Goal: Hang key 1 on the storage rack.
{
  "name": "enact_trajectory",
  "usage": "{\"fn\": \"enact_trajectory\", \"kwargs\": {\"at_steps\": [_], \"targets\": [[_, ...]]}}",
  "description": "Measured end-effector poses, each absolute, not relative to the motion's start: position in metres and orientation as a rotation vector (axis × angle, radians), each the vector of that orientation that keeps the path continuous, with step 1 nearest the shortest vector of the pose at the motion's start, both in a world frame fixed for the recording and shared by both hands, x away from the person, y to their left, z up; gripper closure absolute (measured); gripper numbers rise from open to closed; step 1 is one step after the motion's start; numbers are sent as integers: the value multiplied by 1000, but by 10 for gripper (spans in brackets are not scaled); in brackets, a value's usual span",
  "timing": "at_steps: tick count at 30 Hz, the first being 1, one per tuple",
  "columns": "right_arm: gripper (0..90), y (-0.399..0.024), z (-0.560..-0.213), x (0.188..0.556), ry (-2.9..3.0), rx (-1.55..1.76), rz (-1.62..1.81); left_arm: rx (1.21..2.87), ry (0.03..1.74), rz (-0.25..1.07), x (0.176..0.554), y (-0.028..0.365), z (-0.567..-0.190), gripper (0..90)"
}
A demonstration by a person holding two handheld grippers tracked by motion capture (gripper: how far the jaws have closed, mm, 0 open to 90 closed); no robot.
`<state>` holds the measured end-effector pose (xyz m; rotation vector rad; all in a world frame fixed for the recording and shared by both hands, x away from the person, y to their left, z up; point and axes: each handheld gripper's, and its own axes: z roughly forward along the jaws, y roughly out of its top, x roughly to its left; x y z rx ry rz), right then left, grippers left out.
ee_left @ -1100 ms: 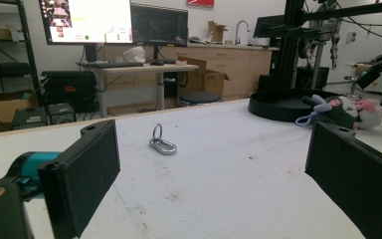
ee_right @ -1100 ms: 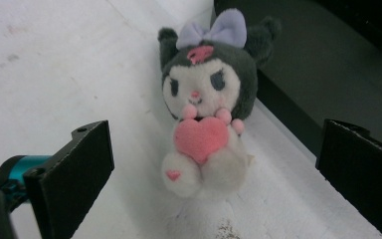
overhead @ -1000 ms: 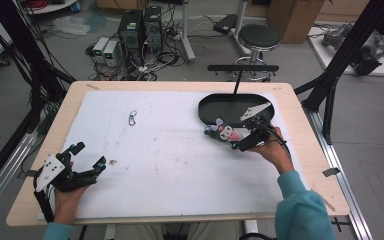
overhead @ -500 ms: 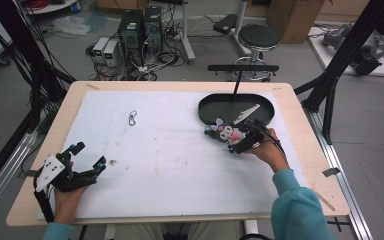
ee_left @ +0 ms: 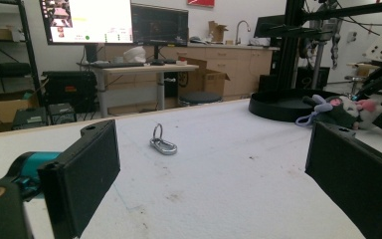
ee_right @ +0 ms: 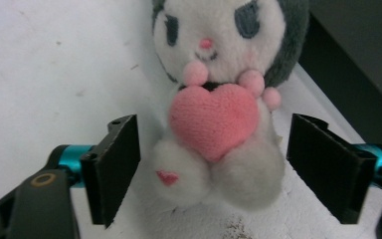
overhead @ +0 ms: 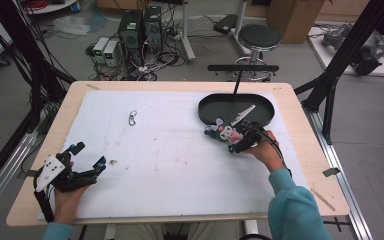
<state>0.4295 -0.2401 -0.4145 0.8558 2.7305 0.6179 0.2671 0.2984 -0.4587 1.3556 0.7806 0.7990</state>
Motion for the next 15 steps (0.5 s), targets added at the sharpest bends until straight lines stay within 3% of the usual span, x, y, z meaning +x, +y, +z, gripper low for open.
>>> {"fn": "enact_trajectory", "kwargs": {"at_steps": [2,8,15], "targets": [[261,-239,-415,430,2731,854,613,1355,781,800,267,298,-459,72],[468,-239,-412,429,2715,801,575,1355,781,800,267,298,-459,72],[537,-238,-410,427,2711,795,549,1356,781,802,267,298,-459,72]]}}
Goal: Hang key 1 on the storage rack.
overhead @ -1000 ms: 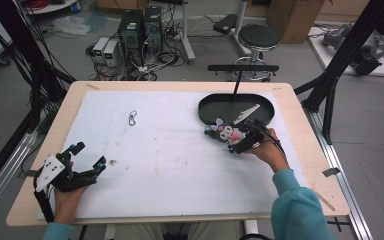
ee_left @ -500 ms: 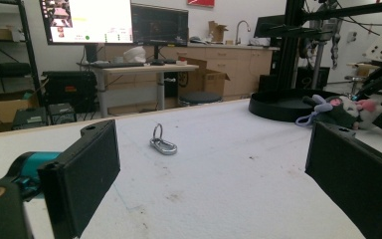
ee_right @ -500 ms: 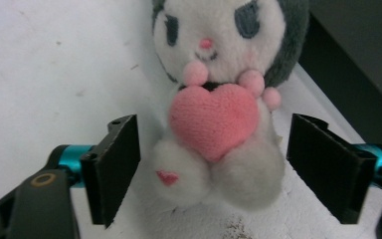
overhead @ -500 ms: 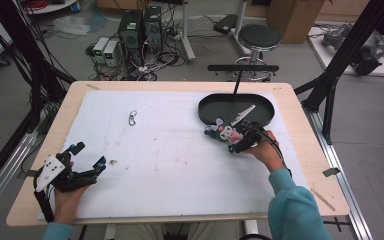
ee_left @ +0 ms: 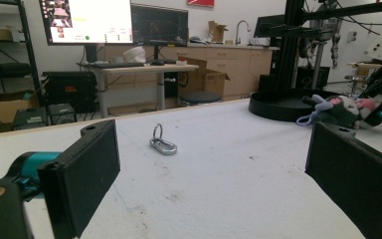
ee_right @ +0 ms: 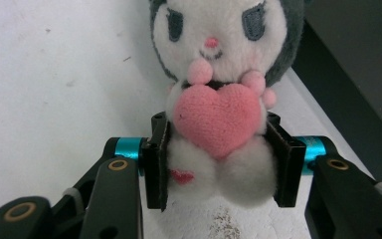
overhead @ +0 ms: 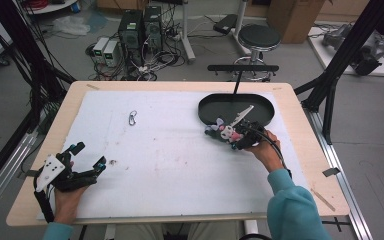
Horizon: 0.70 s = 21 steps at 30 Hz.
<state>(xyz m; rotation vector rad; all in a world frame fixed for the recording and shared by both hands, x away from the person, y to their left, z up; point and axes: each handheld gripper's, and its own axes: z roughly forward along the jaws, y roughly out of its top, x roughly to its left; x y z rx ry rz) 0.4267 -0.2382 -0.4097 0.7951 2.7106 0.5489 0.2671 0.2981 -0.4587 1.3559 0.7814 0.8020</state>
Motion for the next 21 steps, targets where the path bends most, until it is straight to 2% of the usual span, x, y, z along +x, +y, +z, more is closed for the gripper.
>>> {"fn": "enact_trajectory", "kwargs": {"at_steps": [21], "targets": [[544,-262,-378,417,2563,893,849,1363,779,805,267,298,-459,71]]}}
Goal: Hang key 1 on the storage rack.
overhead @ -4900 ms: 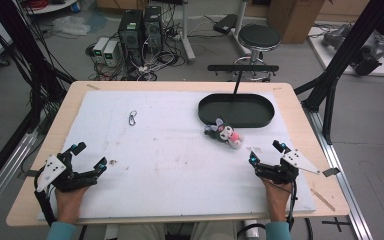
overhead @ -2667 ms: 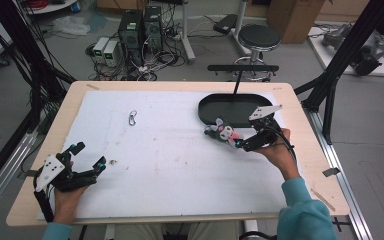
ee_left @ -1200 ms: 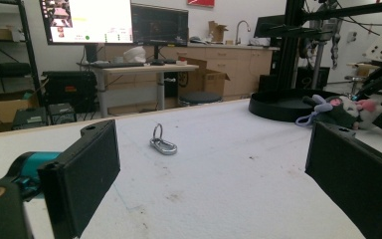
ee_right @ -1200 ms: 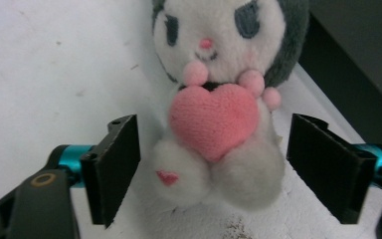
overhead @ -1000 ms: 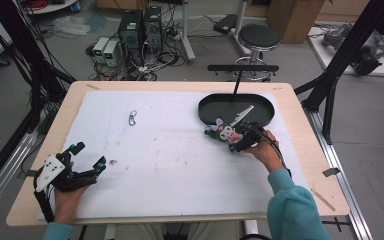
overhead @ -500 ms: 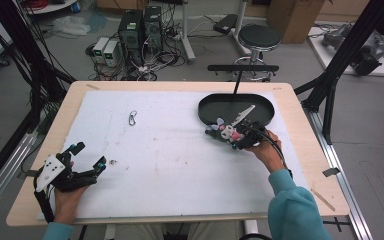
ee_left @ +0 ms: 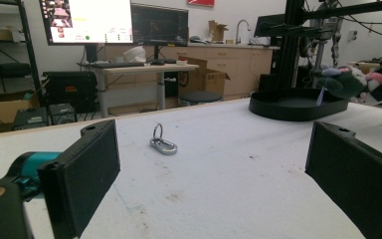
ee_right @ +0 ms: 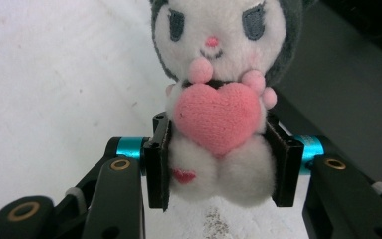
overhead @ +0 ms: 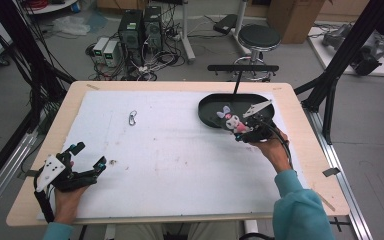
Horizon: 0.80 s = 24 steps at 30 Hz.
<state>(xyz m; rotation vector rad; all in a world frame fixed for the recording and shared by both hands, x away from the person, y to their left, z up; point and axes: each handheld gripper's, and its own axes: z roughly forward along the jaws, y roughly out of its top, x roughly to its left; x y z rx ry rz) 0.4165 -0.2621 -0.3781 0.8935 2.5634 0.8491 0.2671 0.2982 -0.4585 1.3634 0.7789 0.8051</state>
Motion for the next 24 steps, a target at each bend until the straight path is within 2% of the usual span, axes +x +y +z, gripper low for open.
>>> {"fn": "enact_trajectory", "kwargs": {"at_steps": [24], "targets": [[544,-292,-339,421,2353,992,1025,1360,781,806,267,298,-459,72]]}}
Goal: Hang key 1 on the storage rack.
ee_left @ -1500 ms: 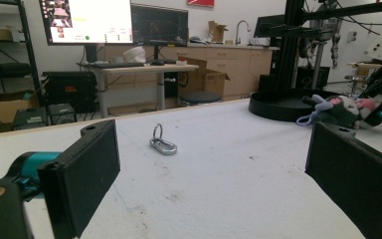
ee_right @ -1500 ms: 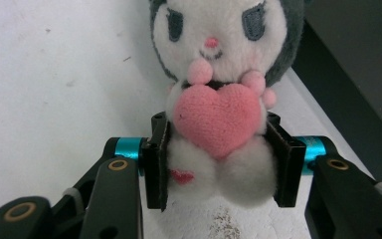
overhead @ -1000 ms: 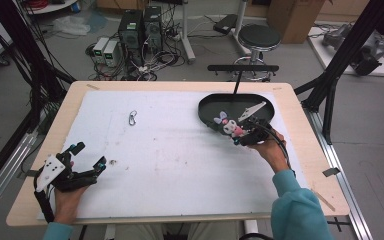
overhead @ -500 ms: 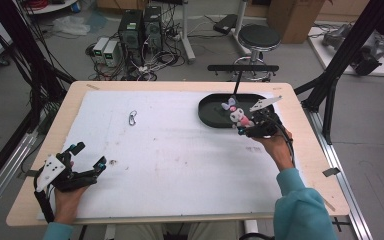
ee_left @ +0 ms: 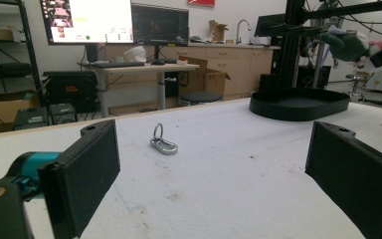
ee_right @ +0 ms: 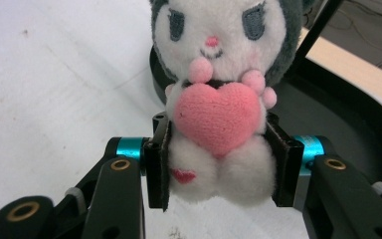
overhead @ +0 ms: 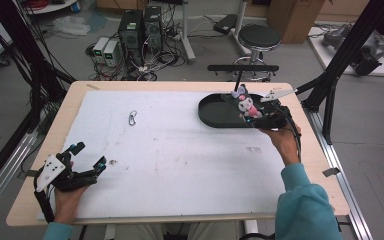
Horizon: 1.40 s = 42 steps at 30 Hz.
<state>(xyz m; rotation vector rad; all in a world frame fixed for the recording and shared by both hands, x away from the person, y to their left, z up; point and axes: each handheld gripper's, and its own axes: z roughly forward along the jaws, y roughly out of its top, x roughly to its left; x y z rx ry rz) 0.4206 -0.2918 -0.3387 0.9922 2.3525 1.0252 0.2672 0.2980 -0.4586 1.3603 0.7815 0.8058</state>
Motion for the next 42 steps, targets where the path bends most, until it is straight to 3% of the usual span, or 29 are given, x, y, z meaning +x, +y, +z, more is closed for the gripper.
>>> {"fn": "enact_trajectory", "kwargs": {"at_steps": [42], "targets": [[544,-332,-301,446,2102,1213,1139,1362,782,806,267,298,-459,71]]}}
